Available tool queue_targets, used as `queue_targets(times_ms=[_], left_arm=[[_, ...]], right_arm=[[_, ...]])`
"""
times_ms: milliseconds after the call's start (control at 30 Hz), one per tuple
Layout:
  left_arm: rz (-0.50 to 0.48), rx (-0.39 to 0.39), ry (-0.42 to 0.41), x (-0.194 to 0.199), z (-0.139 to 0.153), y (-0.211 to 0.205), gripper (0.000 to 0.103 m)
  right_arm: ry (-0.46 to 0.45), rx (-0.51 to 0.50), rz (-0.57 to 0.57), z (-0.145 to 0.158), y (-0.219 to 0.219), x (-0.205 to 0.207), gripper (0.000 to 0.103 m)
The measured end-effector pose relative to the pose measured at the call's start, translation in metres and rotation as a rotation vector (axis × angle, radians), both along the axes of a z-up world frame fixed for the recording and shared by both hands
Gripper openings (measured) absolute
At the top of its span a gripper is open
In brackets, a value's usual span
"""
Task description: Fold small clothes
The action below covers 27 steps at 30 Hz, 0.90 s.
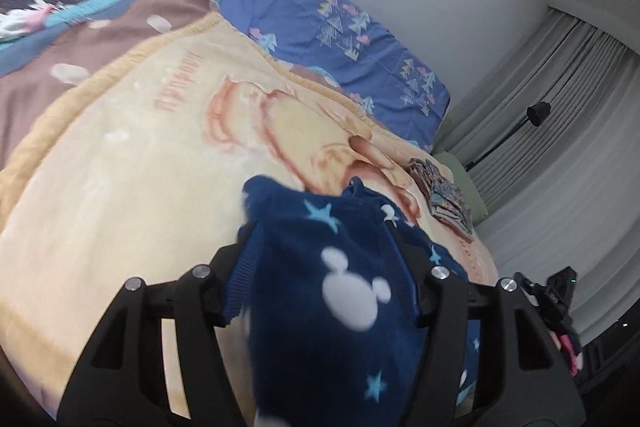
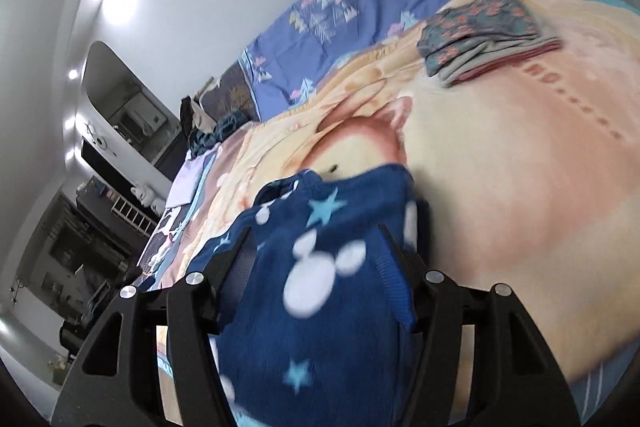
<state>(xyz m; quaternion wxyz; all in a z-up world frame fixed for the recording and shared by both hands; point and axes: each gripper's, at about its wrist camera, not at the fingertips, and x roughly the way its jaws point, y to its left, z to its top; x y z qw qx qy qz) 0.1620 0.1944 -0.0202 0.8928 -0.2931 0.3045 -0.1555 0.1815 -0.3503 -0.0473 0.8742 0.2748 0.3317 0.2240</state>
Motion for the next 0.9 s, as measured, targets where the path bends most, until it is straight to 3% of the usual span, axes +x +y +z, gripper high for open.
queue_targets(times_ms=[167,300,367,467,567,667,700,767,900], left_arm=[[-0.053,-0.020,0.106,0.086,-0.024,-0.005,0.060],[-0.127,-0.005,0.234,0.120,-0.060,-0.015,0.060],[-0.133,-0.023,0.246,0.125,-0.069,-0.014,0.060],[-0.125,-0.018,0.251,0.131,-0.072,-0.013,0.047],[-0.091,0.005,0.276,0.135,-0.074,-0.009,0.041],[-0.066,-0.007,0.295,0.136,-0.075,0.000,0.051],[-0.047,0.009,0.305,0.136,-0.074,0.002,0.065],[-0.020,0.057,0.294,0.133,-0.069,0.007,0.068],[-0.081,0.067,0.317,0.134,-0.070,0.000,0.068]], right_arm=[[0.131,-0.106,-0.010,-0.023,0.002,0.081,0.059],[0.223,-0.119,0.033,-0.052,0.008,0.110,0.058],[0.254,-0.126,0.055,-0.062,0.013,0.119,0.058],[0.265,-0.173,0.076,-0.069,0.020,0.124,0.031],[0.267,-0.174,0.067,-0.071,0.021,0.126,0.029],[0.273,-0.151,0.061,-0.069,0.016,0.123,0.030],[0.276,-0.162,0.063,-0.069,0.017,0.122,0.030],[0.275,-0.184,0.062,-0.066,0.019,0.120,0.032],[0.285,-0.214,0.053,-0.066,0.021,0.124,0.043]])
